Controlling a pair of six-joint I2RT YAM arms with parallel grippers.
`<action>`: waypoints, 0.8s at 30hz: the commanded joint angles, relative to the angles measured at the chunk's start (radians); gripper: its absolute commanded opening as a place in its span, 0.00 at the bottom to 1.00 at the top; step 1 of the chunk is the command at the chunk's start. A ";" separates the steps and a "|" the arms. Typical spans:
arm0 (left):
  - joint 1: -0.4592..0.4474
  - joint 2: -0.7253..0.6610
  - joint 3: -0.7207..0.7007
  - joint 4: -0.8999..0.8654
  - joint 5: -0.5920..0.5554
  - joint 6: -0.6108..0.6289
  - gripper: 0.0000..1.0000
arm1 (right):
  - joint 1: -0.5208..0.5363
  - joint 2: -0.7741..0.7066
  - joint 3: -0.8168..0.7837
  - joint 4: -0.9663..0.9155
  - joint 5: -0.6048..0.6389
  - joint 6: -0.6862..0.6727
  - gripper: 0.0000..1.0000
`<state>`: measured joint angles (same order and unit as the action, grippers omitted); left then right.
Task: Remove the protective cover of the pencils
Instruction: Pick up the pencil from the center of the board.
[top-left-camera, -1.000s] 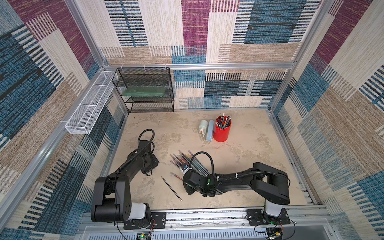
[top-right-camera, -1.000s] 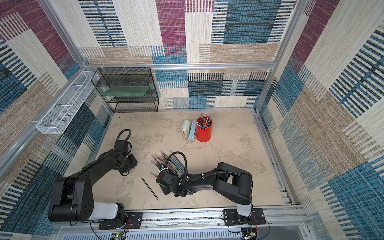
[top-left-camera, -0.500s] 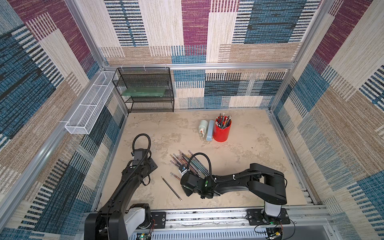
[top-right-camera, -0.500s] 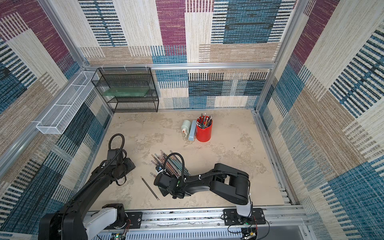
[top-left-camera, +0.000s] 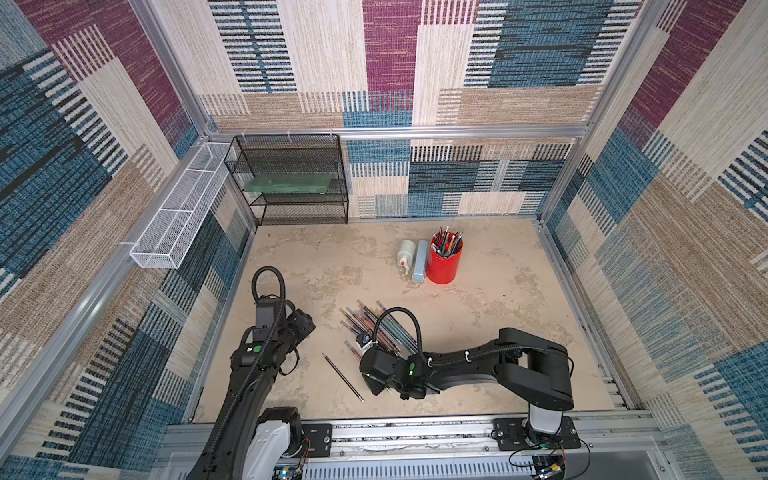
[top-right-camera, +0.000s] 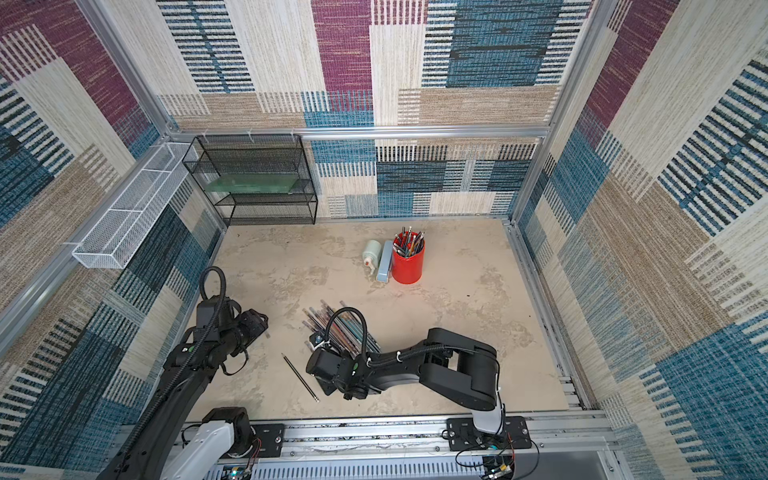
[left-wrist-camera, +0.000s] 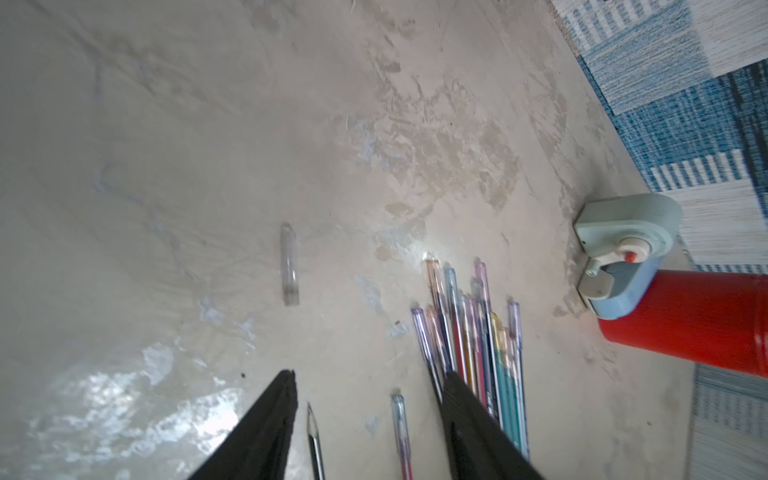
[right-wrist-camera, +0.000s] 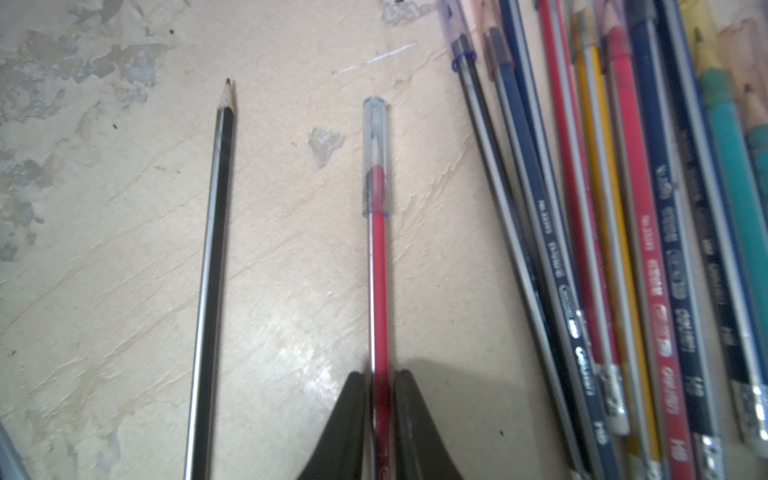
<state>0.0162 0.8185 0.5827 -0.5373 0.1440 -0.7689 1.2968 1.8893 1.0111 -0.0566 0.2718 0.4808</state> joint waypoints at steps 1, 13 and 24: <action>0.013 -0.013 0.010 -0.008 0.124 -0.086 0.62 | 0.007 -0.002 -0.021 -0.020 0.001 -0.005 0.19; 0.027 -0.002 -0.078 0.248 0.082 0.063 0.68 | 0.007 0.001 -0.009 0.010 0.001 0.025 0.04; 0.027 -0.048 -0.160 0.343 0.147 -0.003 0.69 | -0.010 -0.037 0.019 0.071 0.021 0.024 0.00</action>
<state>0.0418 0.7620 0.4381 -0.2531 0.2508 -0.7555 1.2873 1.8633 1.0130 -0.0189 0.2733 0.4961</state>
